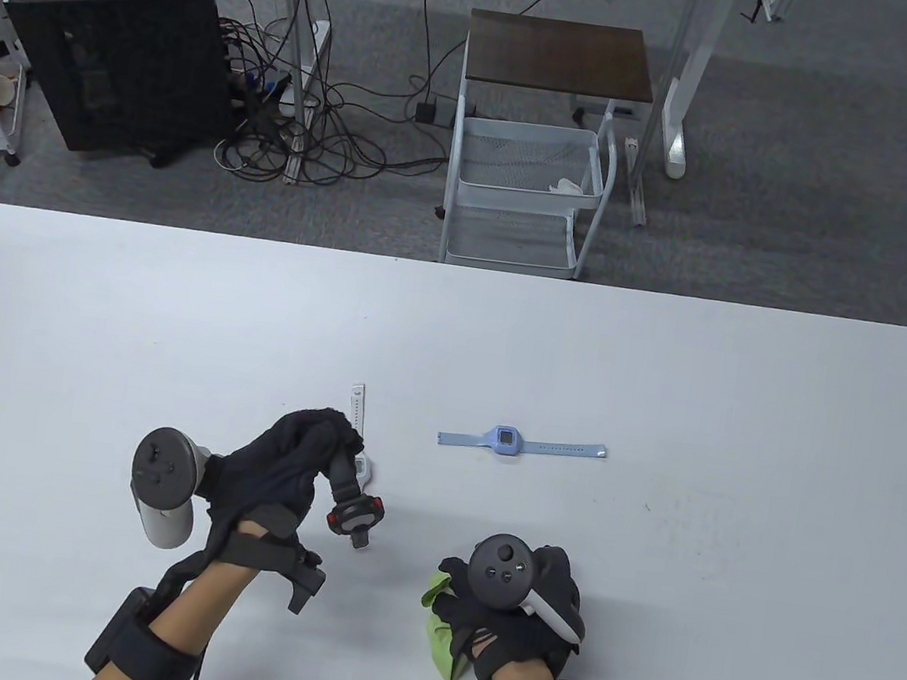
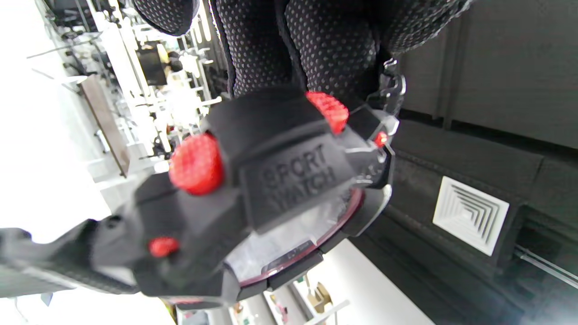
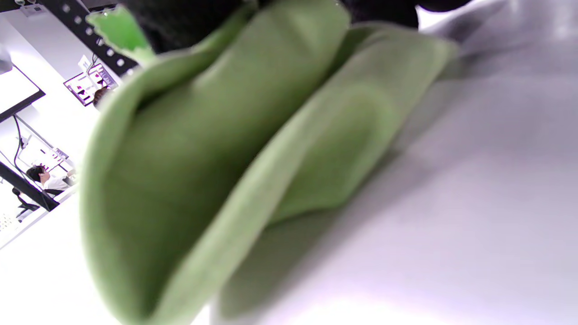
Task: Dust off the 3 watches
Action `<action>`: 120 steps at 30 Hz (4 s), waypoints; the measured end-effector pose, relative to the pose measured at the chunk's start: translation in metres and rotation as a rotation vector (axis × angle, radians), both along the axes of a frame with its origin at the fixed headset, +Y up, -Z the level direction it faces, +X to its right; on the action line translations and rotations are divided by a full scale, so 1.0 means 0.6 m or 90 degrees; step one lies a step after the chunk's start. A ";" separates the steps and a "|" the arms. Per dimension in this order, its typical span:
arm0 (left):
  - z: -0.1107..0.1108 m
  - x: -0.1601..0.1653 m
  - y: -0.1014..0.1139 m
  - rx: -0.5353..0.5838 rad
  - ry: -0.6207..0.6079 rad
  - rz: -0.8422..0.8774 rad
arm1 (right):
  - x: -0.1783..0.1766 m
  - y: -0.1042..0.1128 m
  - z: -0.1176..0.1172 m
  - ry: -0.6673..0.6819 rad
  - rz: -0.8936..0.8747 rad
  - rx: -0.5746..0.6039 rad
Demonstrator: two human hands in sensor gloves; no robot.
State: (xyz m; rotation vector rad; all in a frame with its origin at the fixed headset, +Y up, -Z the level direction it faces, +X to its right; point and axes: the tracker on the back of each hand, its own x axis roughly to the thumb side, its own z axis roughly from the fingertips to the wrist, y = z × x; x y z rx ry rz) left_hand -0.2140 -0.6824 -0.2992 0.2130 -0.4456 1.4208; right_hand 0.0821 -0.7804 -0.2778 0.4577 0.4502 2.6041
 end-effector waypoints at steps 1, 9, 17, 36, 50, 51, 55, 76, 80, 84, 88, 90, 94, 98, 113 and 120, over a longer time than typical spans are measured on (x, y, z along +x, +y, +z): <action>0.000 0.001 -0.001 -0.002 -0.001 -0.001 | 0.001 0.000 0.000 -0.001 -0.001 -0.004; 0.000 0.003 -0.009 -0.015 0.003 -0.008 | 0.018 -0.001 -0.002 0.000 -0.086 -0.044; 0.000 0.010 -0.019 -0.036 -0.002 -0.002 | 0.043 0.006 -0.008 -0.013 -0.198 -0.067; 0.001 0.068 -0.035 -0.129 -0.028 -0.039 | 0.091 0.041 -0.008 -0.128 -0.493 0.098; -0.018 0.116 -0.037 -0.300 -0.092 0.015 | 0.108 0.036 -0.011 -0.173 -0.558 0.098; -0.024 0.117 -0.038 -0.313 -0.089 0.012 | 0.107 0.036 -0.010 -0.173 -0.563 0.098; -0.050 0.114 -0.044 -0.349 -0.062 -0.023 | 0.106 0.035 -0.011 -0.169 -0.567 0.097; -0.244 0.089 -0.109 -0.443 0.049 -0.274 | 0.107 0.026 -0.012 -0.187 -0.585 0.081; -0.272 0.101 -0.097 -0.447 0.072 -0.448 | 0.109 0.026 -0.012 -0.193 -0.586 0.082; -0.294 0.114 -0.097 -0.464 0.068 -0.576 | 0.109 0.025 -0.012 -0.196 -0.588 0.076; -0.306 0.123 -0.109 -0.464 0.086 -0.621 | 0.105 0.026 -0.012 -0.188 -0.590 0.078; -0.310 0.130 -0.120 -0.474 0.079 -0.630 | 0.103 0.024 -0.011 -0.186 -0.584 0.074; -0.315 0.141 -0.130 -0.473 0.088 -0.681 | 0.101 0.024 -0.009 -0.184 -0.588 0.070; -0.320 0.156 -0.138 -0.474 0.088 -0.717 | 0.099 0.024 -0.008 -0.179 -0.587 0.070; -0.321 0.159 -0.150 -0.476 0.109 -0.733 | 0.092 0.020 -0.012 -0.167 -0.583 0.050; -0.287 0.120 -0.127 -0.451 0.114 -0.623 | 0.092 0.020 -0.012 -0.165 -0.590 0.051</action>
